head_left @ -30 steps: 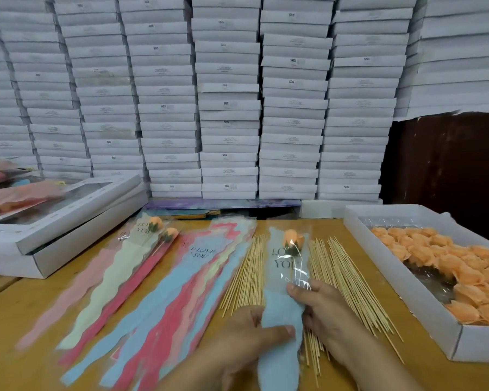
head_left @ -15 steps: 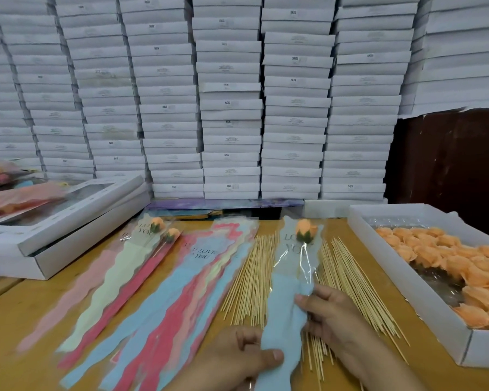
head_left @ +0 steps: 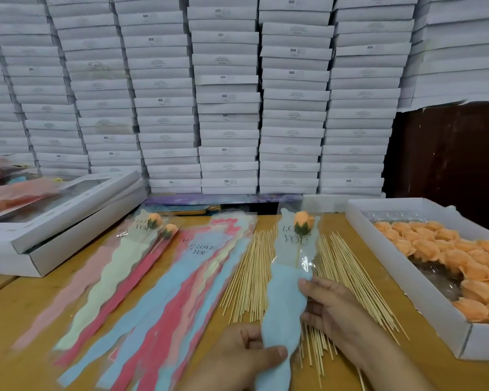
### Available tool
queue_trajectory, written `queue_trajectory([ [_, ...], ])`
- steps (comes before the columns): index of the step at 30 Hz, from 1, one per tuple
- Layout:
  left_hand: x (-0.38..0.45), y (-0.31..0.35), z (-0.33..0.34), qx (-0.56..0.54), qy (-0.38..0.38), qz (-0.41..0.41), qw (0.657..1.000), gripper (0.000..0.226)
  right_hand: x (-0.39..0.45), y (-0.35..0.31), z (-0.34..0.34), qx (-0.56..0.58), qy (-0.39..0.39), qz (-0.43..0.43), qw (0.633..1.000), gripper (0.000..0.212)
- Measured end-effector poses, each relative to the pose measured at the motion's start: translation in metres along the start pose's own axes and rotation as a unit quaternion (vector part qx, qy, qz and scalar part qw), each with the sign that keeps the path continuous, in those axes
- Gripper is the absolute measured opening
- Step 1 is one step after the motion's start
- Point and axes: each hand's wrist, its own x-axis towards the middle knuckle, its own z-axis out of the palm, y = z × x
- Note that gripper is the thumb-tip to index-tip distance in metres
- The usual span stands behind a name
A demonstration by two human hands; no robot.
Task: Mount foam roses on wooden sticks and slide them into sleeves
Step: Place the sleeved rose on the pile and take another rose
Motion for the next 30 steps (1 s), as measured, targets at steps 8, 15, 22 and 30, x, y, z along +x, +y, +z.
queue_trajectory([
  [8,-0.012,0.029,-0.039,-0.112,0.133,0.037,0.984,0.020,0.002,-0.001,-0.006,0.020,0.005,0.011,1.000,0.031],
  [15,-0.022,0.061,-0.124,0.081,0.204,0.061,0.974,0.018,0.002,-0.002,-0.006,0.014,0.015,0.010,1.000,0.027],
  [22,0.001,0.025,-0.219,0.301,0.406,0.018,0.863,0.030,0.000,-0.004,-0.006,0.014,0.010,0.002,1.000,0.025],
  [30,0.000,-0.016,-0.242,0.442,0.490,-0.050,0.750,0.052,0.001,-0.005,-0.006,0.016,0.011,-0.010,1.000,0.024],
])
